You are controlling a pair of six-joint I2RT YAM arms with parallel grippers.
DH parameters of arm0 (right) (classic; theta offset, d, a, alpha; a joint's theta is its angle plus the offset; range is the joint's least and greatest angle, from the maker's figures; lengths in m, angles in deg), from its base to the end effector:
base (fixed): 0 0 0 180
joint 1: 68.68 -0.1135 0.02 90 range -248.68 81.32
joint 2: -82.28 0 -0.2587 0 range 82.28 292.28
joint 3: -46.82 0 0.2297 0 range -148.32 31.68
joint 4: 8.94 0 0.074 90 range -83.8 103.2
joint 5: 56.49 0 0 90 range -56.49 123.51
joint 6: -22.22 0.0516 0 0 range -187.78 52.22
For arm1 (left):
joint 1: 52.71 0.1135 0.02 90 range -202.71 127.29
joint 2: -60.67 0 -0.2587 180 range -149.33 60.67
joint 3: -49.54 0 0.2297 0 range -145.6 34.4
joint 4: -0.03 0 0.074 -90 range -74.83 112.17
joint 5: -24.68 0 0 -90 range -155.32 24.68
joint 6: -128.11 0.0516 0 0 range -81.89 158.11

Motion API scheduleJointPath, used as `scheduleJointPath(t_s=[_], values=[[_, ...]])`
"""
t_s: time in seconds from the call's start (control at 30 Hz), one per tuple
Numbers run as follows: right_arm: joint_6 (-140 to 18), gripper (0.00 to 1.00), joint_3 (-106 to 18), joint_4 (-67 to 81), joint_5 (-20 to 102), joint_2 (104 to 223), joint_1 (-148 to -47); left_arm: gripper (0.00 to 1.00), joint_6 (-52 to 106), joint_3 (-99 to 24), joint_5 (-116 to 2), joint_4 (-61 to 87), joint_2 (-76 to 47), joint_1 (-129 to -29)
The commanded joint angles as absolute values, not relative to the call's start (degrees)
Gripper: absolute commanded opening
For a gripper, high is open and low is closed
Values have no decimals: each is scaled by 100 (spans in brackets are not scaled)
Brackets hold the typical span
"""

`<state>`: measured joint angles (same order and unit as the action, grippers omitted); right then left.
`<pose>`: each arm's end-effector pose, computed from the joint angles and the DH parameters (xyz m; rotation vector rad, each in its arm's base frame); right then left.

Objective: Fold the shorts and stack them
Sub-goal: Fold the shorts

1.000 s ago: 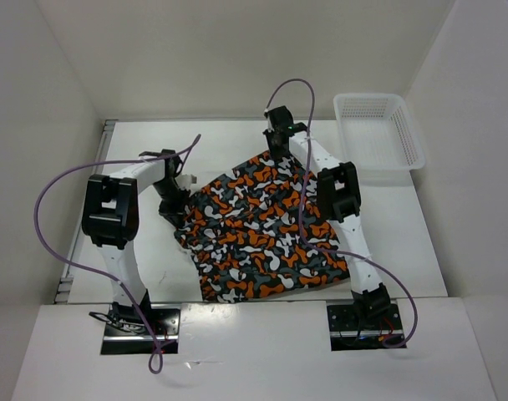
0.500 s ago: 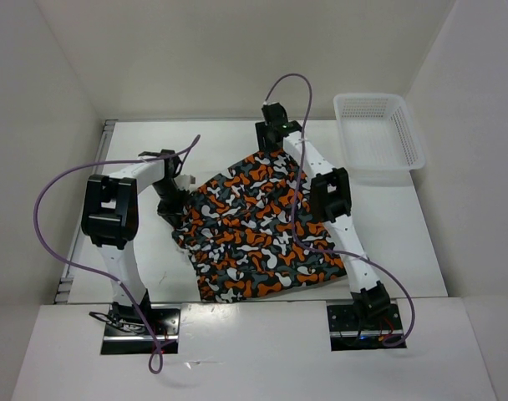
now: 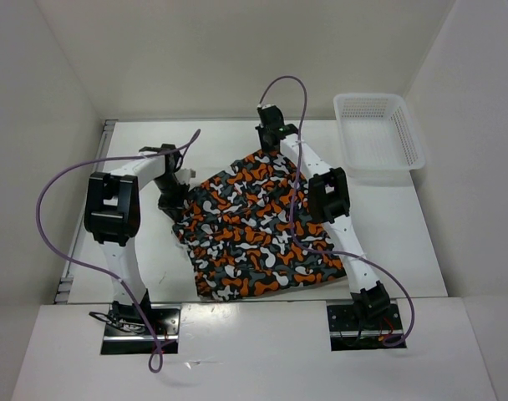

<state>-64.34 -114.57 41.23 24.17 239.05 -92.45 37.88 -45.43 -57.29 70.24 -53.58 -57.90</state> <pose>0.5288 0.2238 0.1449 -0.3377 2.3283 0.0393 0.3421 -0.0383 0.1484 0.1365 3.1286 -0.2202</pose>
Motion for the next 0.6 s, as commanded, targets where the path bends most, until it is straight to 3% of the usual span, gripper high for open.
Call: scheduleJointPath(t_s=[0.0, 0.03, 0.07, 0.1, 0.13, 0.17, 0.4, 0.57], values=[[-6593, 0, -11492, 4628, 2096, 24013, -9267, 0, 3811, -5153, -5899, 6843, -5578, -5649], [-6593, 0, -11492, 4567, 1929, 24013, -9267, 0, 3811, -5251, -5960, 6843, -5630, -5649], [-6593, 7, -11492, 4505, 1788, 24013, -9267, 0, 3811, -5322, -5961, 6843, -5700, -5649], [-6541, 26, -11544, 4505, 1647, 24013, -9267, 0, 3811, -5375, -5961, 6843, -5701, -5649], [-6541, 57, -11649, 4435, 1568, 24013, -9267, 0, 3811, -5375, -5961, 6843, -5701, -5649], [-6541, 61, -11755, 4435, 1567, 24013, -9206, 0, 3811, -5375, -6022, 6843, -5701, -5649], [-6488, 72, -12327, 4435, 1628, 24443, -9206, 0, 3811, -5323, -6075, 6948, -5701, -5763], [-6550, 71, -12458, 4574, 2137, 24627, -9145, 0, 3811, -5323, -6023, 6949, -5754, -5763]])
